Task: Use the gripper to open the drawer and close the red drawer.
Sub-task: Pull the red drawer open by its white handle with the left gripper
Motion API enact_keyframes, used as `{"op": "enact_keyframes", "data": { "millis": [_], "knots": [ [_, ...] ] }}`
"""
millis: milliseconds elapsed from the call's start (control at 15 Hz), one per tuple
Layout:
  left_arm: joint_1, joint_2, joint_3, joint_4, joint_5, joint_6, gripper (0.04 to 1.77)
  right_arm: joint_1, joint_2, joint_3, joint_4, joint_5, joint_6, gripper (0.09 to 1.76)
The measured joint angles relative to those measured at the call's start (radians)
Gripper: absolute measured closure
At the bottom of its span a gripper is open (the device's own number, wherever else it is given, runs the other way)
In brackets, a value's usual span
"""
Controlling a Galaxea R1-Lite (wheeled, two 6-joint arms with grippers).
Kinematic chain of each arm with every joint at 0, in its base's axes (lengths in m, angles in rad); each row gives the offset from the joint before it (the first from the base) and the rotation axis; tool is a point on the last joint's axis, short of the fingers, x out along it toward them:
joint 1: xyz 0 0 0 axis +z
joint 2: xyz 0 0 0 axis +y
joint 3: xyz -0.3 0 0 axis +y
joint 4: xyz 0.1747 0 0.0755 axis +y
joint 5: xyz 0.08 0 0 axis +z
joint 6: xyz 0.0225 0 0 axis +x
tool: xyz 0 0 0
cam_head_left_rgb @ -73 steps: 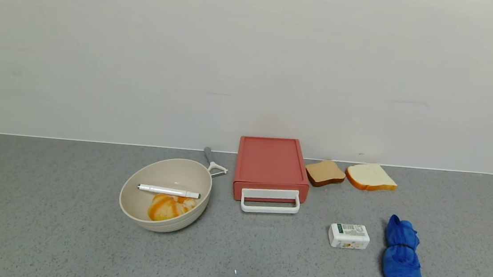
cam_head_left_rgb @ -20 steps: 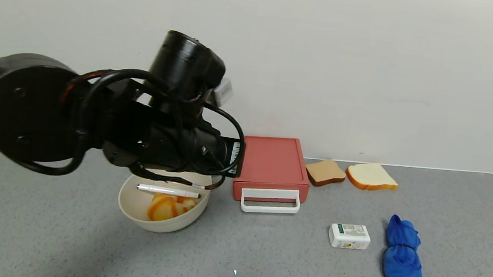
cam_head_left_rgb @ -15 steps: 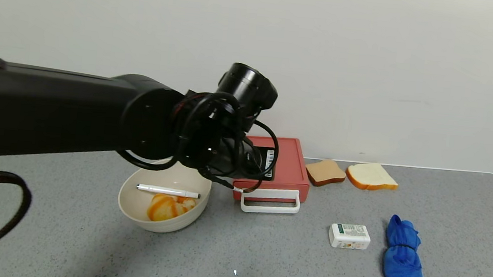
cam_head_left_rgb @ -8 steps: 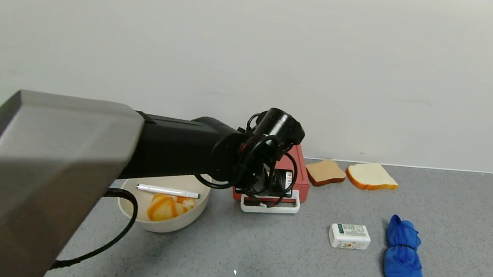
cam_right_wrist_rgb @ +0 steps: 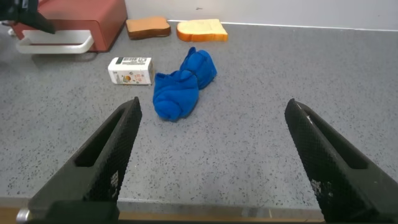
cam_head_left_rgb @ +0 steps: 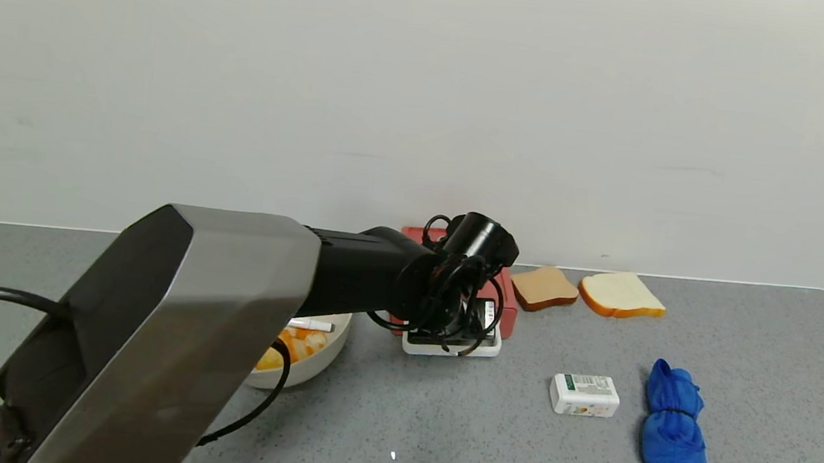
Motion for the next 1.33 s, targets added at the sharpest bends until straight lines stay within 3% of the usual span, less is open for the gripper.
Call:
{"op": "enact_keyframes", "data": {
  "millis": [800, 1333],
  "knots": [
    [0.002, 0.070, -0.034, 0.000, 0.025, -0.014, 1.70, 0.000, 0.000, 0.000, 0.000, 0.000, 0.000, 0.15],
    [-0.014, 0.070, -0.037, 0.113, 0.013, -0.082, 1.70, 0.000, 0.000, 0.000, -0.001, 0.000, -0.001, 0.15]
  ]
}}
